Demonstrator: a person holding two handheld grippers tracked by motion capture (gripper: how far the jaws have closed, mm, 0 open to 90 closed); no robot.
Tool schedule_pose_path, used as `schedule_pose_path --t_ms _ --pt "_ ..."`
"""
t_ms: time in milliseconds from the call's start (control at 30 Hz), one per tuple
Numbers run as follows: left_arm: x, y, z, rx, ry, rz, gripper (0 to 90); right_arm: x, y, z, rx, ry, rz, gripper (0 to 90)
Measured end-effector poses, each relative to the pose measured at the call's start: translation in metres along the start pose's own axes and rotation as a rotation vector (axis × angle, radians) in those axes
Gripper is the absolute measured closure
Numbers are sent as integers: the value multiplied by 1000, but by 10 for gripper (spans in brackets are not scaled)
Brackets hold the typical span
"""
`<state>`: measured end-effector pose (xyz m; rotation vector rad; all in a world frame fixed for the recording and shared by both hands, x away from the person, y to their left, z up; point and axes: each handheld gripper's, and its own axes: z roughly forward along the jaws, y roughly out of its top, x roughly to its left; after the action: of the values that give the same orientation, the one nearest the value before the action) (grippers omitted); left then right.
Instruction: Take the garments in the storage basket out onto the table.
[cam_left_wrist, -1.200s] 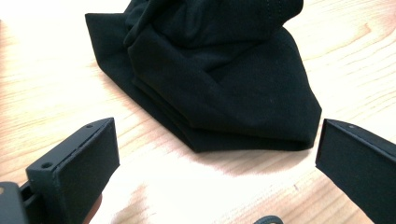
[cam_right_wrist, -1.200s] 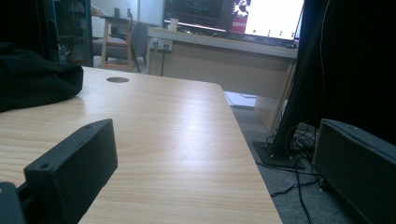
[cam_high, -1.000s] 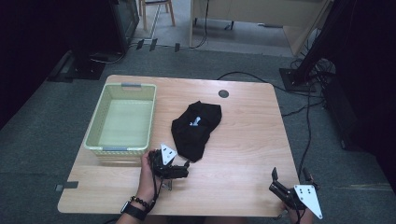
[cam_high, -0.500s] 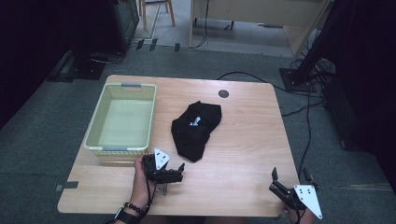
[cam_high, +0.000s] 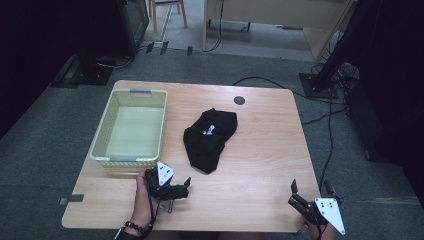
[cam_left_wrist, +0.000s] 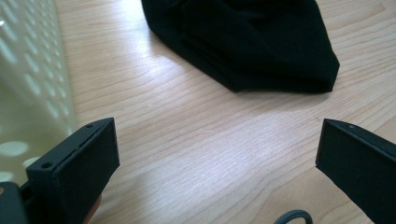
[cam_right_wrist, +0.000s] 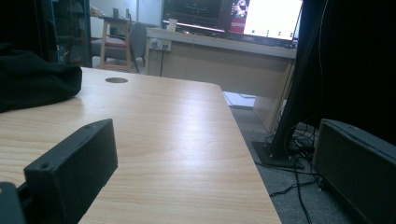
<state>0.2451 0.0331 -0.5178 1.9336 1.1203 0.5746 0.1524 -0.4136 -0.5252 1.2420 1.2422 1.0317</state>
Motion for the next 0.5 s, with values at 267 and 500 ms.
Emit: schedule_pose_path --t_ms 267,500 --pt "11 -4 -5 21 15 -25 0 0 0 0 1 -2 0 0" --pt "22 -8 -12 28 32 -30 0 0 0 0 2 -3 1 0"
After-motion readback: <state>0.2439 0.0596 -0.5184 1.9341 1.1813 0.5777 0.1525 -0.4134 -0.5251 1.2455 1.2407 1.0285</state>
